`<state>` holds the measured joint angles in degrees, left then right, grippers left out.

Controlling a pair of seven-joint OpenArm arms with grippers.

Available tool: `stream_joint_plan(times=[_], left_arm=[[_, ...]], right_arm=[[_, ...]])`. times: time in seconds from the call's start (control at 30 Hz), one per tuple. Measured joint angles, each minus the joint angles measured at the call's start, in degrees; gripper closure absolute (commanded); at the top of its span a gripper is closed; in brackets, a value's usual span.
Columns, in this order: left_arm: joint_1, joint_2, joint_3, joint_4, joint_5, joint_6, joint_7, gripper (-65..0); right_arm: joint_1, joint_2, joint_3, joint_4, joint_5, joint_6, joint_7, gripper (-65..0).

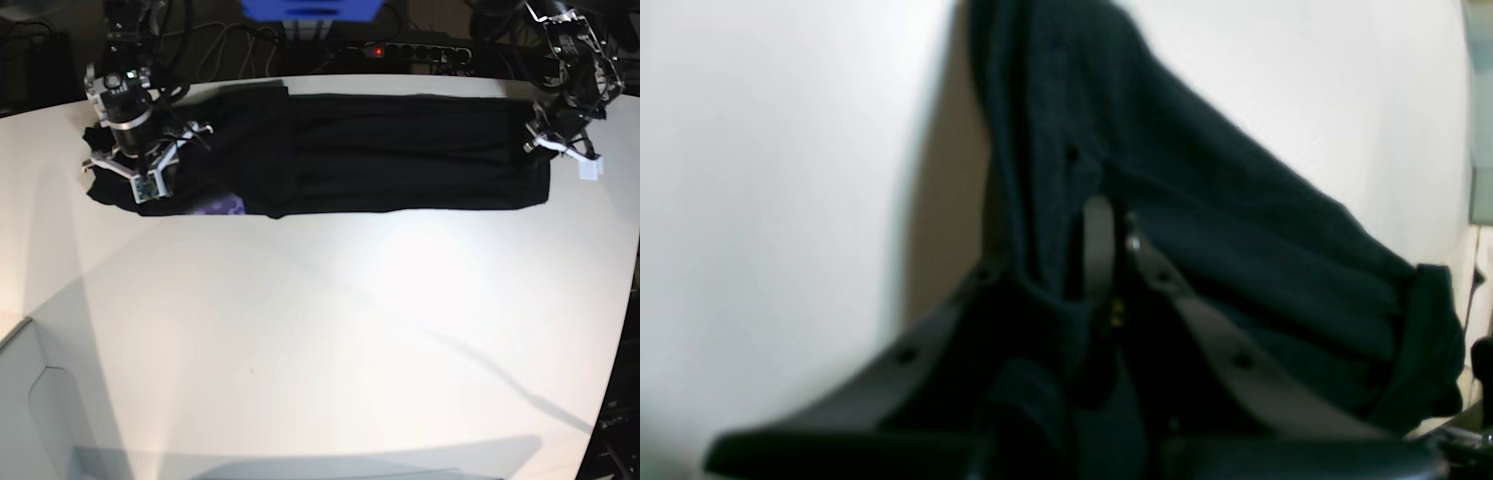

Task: Fold the T-shirt properly
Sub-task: 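Pull the strip taut with both grippers holding its ends, then lift the strip end with the left gripper and fold it toward the right gripper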

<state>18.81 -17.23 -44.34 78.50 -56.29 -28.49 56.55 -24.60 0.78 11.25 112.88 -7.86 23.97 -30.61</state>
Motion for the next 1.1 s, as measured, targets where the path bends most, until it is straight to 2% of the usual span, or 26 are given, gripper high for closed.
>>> stream_joint_plan(times=[0.07, 0.33, 0.53, 0.63, 0.83, 0.97, 1.1], left_arm=[[0.20, 0.11, -0.04, 3.37, -0.28, 0.11, -0.04, -0.1], [2.49, 4.09, 0.61, 17.25, 0.85, 0.90, 0.28, -0.1], [2.16, 5.60, 5.86, 26.69, 0.52, 0.76, 4.90, -0.1], [1.55, 5.81, 10.69, 29.18, 0.70, 0.83, 5.44, -0.1], [-2.19, 5.53, 24.72, 29.55, 0.76, 1.29, 5.81, -0.1], [-5.11, 5.62, 34.42, 29.51, 0.63, 7.91, 5.33, -0.1], [-8.63, 5.64, 40.96, 28.68, 0.35, 10.34, 4.87, -0.1]], right_arm=[[-0.02, -0.02, 0.00, 0.00, 0.02, 0.00, -0.02, -6.5], [2.10, -1.27, 3.56, 0.02, 0.00, 0.00, 0.35, -6.5], [2.78, -1.57, 5.57, 0.02, 0.15, 0.00, -0.11, -6.5], [3.13, -1.57, 5.46, 0.02, 0.24, 0.02, 0.22, -6.6], [3.04, -1.55, 5.35, 0.02, 0.20, 0.02, 0.17, -6.6], [2.99, -1.57, 5.42, 0.02, 0.20, 0.02, -0.02, -6.6], [2.99, -1.55, 5.42, 0.02, 0.17, 0.02, -0.02, -6.6]])
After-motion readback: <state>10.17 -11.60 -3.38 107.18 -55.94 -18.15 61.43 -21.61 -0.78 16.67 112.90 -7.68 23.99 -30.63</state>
